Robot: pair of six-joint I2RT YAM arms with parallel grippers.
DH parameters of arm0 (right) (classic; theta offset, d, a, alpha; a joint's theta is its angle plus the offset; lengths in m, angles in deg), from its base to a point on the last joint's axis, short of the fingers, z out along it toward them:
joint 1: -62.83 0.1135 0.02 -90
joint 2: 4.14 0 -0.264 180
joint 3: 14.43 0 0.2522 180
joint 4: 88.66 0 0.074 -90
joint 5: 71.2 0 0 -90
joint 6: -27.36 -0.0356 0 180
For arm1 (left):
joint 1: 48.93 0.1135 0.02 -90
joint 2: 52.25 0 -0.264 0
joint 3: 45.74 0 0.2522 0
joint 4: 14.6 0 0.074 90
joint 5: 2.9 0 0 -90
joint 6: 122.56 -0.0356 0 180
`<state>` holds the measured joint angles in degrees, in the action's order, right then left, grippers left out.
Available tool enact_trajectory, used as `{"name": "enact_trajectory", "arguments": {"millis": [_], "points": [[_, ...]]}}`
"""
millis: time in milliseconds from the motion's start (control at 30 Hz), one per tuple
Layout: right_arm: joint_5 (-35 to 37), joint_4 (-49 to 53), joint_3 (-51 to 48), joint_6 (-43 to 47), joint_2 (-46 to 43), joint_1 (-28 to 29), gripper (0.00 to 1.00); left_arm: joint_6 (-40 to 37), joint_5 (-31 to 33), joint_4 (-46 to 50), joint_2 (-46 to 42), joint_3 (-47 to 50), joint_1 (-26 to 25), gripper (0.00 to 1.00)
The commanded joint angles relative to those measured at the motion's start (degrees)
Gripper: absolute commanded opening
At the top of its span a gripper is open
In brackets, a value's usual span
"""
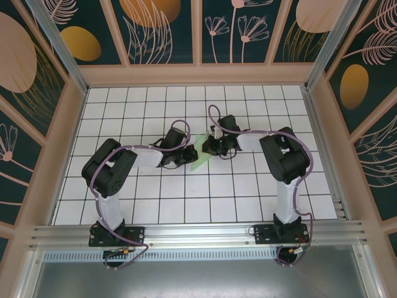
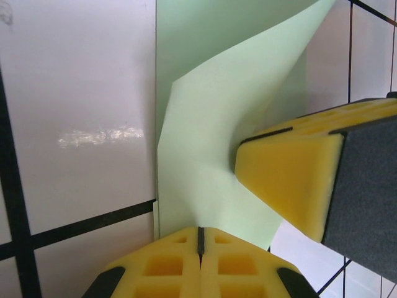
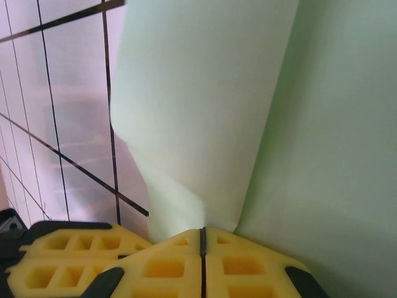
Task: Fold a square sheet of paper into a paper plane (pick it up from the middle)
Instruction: Fourth fold the wing at the center of the table.
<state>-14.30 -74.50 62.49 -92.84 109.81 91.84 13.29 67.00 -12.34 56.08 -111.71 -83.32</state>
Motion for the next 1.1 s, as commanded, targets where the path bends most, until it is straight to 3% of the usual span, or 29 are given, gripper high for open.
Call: {"name": "enact_trajectory", "arguments": {"millis": [0,233,433,867,1067], "points": [[-1.65,-1.12,-1.4,2.41,-2.31,0.99,0.04,-1.49,2.3,5.27,2.31,-0.09,0.24,0.0],[-2.15,-0.45,-0.19,3.21,-0.92,2.03,0.02,-1.74,1.99,5.82,2.63,-0.33,0.28,0.0],[2.42,2.81,2.77,2.84,1.22,1.71,0.02,-1.99,1.73,6.23,2.76,-0.2,0.24,0.0],[11.36,4.24,8.16,0.5,4.4,-4.26,0.03,-2.24,1.64,6.83,2.19,2.58,0.29,0.0],[6.91,1.78,6.13,2.69,-0.73,-2.69,0.03,-2.12,1.64,6.42,2.32,2.59,0.21,0.0]]}}
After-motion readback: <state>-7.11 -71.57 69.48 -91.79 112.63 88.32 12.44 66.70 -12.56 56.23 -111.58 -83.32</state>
